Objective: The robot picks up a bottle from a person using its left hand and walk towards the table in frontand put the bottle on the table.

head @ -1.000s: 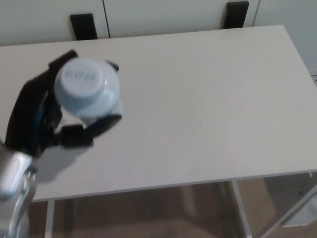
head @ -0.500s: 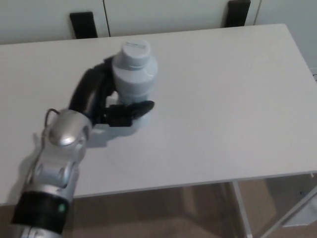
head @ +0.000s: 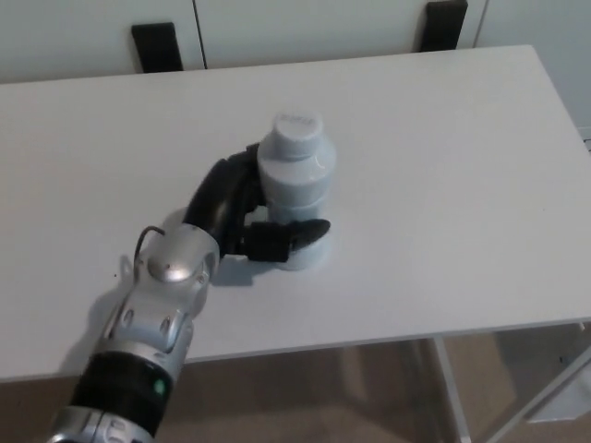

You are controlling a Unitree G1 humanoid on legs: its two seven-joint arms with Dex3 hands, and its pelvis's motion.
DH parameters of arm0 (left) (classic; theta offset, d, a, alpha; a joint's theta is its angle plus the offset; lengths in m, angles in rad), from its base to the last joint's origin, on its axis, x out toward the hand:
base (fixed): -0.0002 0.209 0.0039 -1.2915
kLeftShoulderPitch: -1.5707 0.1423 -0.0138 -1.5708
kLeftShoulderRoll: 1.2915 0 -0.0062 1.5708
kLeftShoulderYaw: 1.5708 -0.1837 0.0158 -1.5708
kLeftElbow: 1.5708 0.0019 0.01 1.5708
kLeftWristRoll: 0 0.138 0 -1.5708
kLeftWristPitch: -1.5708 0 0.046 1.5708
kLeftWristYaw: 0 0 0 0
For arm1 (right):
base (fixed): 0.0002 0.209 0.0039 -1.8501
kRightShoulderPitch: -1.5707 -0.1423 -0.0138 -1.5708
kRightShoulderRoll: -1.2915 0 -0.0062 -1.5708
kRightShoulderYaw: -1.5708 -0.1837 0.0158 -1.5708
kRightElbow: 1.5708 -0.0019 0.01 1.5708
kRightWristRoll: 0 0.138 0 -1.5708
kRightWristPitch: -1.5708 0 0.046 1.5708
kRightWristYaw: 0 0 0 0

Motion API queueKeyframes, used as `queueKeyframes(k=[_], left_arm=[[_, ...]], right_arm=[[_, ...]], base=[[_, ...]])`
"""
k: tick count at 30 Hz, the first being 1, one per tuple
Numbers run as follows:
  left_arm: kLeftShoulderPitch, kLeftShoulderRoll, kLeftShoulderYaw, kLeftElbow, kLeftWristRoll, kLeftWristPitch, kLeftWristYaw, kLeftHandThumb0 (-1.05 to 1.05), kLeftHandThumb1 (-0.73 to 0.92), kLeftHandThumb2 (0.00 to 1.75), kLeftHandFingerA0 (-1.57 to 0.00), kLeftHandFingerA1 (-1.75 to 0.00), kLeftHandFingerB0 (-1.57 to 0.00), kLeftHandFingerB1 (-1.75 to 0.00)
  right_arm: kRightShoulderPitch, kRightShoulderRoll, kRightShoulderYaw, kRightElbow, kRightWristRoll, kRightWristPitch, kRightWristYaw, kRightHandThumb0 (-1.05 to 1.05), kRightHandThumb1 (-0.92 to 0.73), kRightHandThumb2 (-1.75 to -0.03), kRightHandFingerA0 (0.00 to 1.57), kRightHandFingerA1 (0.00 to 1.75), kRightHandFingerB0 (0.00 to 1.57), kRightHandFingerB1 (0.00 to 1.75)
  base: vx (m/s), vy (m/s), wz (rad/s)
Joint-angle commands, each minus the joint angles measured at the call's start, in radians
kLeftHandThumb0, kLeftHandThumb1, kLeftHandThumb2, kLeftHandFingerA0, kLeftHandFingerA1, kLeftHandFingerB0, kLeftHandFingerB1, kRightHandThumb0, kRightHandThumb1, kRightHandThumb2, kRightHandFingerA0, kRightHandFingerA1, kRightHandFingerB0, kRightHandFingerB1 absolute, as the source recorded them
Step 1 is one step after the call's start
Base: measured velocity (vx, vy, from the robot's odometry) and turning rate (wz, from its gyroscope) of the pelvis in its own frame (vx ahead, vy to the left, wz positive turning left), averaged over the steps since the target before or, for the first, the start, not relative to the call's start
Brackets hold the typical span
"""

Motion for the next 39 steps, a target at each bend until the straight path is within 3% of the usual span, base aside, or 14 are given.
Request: queueKeyframes(k=[1, 4, 5, 6, 9, 11, 12, 23, 29, 31, 33, 35, 38, 39], left_arm=[[0.011, 0.040, -0.017, 0.026, -0.011, -0.060, -0.147, -0.78, 0.44, 0.76, 0.00, 0.00, 0.00, 0.00], [0.000, 0.052, -0.012, 0.042, -0.009, -0.073, -0.162, -0.85, 0.47, 0.82, 0.00, 0.00, 0.00, 0.00], [-0.003, 0.056, -0.010, 0.043, -0.009, -0.074, -0.167, -0.83, 0.51, 0.56, 0.00, 0.00, 0.00, 0.00], [-0.006, 0.063, -0.009, 0.044, -0.008, -0.081, -0.175, -0.87, 0.48, 0.83, 0.00, 0.00, 0.00, 0.00], [-0.014, 0.083, 0.010, 0.043, -0.025, -0.097, -0.212, -0.86, 0.46, 0.81, 0.00, 0.00, 0.00, 0.00], [-0.018, 0.098, 0.017, 0.030, -0.028, -0.085, -0.229, -0.85, 0.50, 0.56, 0.00, 0.00, 0.00, 0.00], [-0.019, 0.108, 0.017, 0.025, -0.024, -0.086, -0.232, -0.85, 0.46, 0.81, 0.00, 0.00, 0.00, 0.00], [0.054, 0.298, 0.127, -0.259, -0.103, 0.024, -0.333, -0.87, 0.49, 0.80, 0.00, 0.00, 0.00, 0.00], [0.528, 0.298, 0.269, -0.800, -0.277, -0.019, -0.338, -0.89, 0.48, 0.57, 0.00, 0.00, 0.00, 0.00], [0.800, 0.290, 0.296, -1.029, -0.330, -0.125, -0.380, -0.84, 0.46, 0.89, 0.00, 0.00, 0.00, -0.05], [0.972, 0.287, 0.315, -1.145, -0.400, -0.200, -0.442, -0.84, 0.46, 0.88, 0.00, 0.00, 0.00, -0.08], [1.080, 0.291, 0.331, -1.198, -0.454, -0.260, -0.504, -0.90, 0.43, 0.56, -0.13, -0.39, -0.21, -0.42], [1.315, 0.299, 0.406, -1.237, -0.609, -0.398, -0.721, -0.70, 0.46, 0.56, -0.27, -0.31, -0.24, -0.30], [1.356, 0.308, 0.427, -1.215, -0.660, -0.400, -0.813, -0.60, 0.36, 0.76, -0.36, -0.48, -0.29, -0.42]], right_arm=[[-0.008, -0.008, -0.001, -0.004, 0.003, 0.001, 0.011, -0.66, -0.56, -0.89, 0.35, 0.51, 0.31, 0.47], [-0.012, -0.009, 0.005, -0.003, -0.004, 0.004, 0.006, -0.66, -0.57, -0.89, 0.36, 0.51, 0.32, 0.47], [-0.012, -0.011, 0.006, -0.004, -0.005, 0.003, 0.006, -0.67, -0.57, -0.90, 0.36, 0.51, 0.32, 0.47], [-0.014, -0.012, 0.007, -0.005, -0.005, 0.004, 0.004, -0.68, -0.57, -0.89, 0.36, 0.51, 0.30, 0.46], [-0.021, -0.013, 0.021, -0.007, -0.019, 0.001, -0.006, -0.68, -0.58, -0.91, 0.37, 0.51, 0.30, 0.46], [-0.028, -0.015, 0.029, -0.004, -0.024, 0.004, -0.010, -0.68, -0.59, -0.92, 0.39, 0.52, 0.29, 0.46], [-0.030, -0.018, 0.034, -0.006, -0.027, 0.005, -0.009, -0.66, -0.59, -0.93, 0.39, 0.53, 0.27, 0.46], [-0.046, -0.026, 0.023, -0.003, -0.007, 0.014, 0.004, -0.67, -0.58, -0.90, 0.38, 0.52, 0.30, 0.46], [-0.043, -0.041, 0.044, 0.003, -0.030, 0.008, 0.004, -0.66, -0.57, -0.91, 0.40, 0.53, 0.30, 0.47], [-0.026, -0.039, 0.057, 0.005, -0.042, 0.014, -0.004, -0.64, -0.59, -0.93, 0.40, 0.53, 0.29, 0.46], [-0.024, -0.037, 0.061, 0.005, -0.043, 0.018, -0.002, -0.63, -0.58, -0.94, 0.40, 0.53, 0.28, 0.46], [-0.029, -0.037, 0.063, 0.006, -0.044, 0.019, -0.003, -0.62, -0.57, -0.94, 0.40, 0.55, 0.25, 0.46], [-0.028, -0.031, 0.061, 0.012, -0.038, 0.027, -0.004, -0.59, -0.56, -0.94, 0.40, 0.55, 0.24, 0.46], [-0.018, -0.033, 0.061, 0.011, -0.038, 0.021, -0.005, -0.57, -0.55, -0.95, 0.40, 0.56, 0.23, 0.47]], base=[[0.00, 0.000, 0.00], [0.00, 0.000, 0.00], [0.00, 0.000, 0.00], [0.00, 0.000, 0.00], [0.00, 0.000, 0.00], [0.00, 0.000, 0.00], [0.00, 0.000, 0.00], [0.00, 0.000, 0.00], [0.00, 0.000, 0.00], [0.00, 0.000, 0.00], [0.00, 0.000, 0.00], [0.00, 0.000, 0.00], [0.00, 0.000, 0.00], [0.00, 0.000, 0.00]])
